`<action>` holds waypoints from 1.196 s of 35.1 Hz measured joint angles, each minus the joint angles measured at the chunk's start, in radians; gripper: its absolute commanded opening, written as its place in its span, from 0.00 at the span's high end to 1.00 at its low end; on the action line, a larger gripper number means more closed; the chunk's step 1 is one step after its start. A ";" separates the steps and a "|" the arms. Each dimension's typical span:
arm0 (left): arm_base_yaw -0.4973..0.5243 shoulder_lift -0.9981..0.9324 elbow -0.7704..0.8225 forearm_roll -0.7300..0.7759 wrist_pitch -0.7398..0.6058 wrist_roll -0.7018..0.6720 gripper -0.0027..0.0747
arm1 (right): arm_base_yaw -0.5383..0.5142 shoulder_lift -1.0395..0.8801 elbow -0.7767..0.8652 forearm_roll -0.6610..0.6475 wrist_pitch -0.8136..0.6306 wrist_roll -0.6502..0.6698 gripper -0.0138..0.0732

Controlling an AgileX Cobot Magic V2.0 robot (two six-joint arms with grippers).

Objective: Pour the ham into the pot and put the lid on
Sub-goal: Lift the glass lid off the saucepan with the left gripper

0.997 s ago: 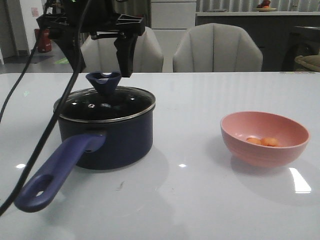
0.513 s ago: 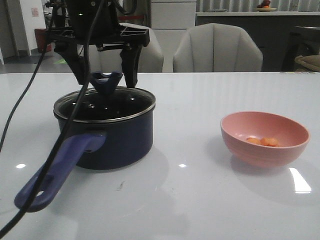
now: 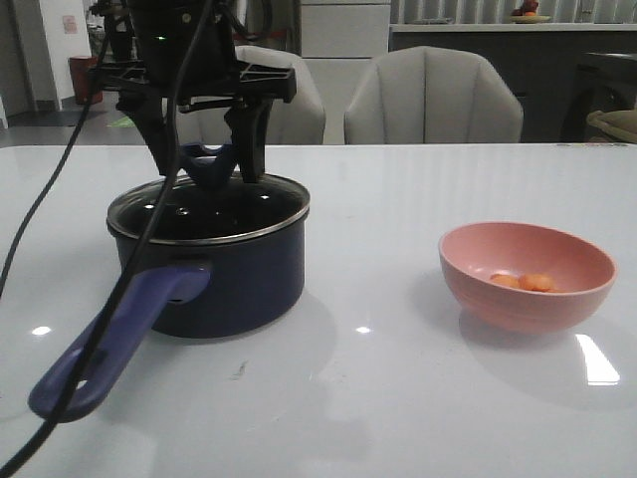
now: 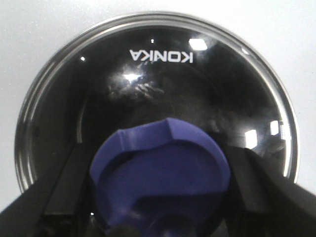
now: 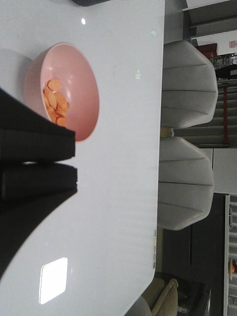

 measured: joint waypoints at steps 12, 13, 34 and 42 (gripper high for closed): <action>0.000 -0.007 0.000 0.002 -0.004 0.000 0.66 | 0.000 0.000 0.000 0.000 0.000 0.000 0.66; 0.000 -0.011 0.000 -0.001 -0.006 0.000 0.66 | 0.000 0.000 0.000 0.000 0.000 0.000 0.66; 0.143 -0.196 0.035 0.055 -0.018 0.008 0.66 | 0.000 0.000 0.000 0.000 0.000 0.000 0.66; 0.318 -0.246 0.135 0.068 -0.018 0.058 0.66 | 0.000 0.000 0.000 0.000 0.000 0.000 0.66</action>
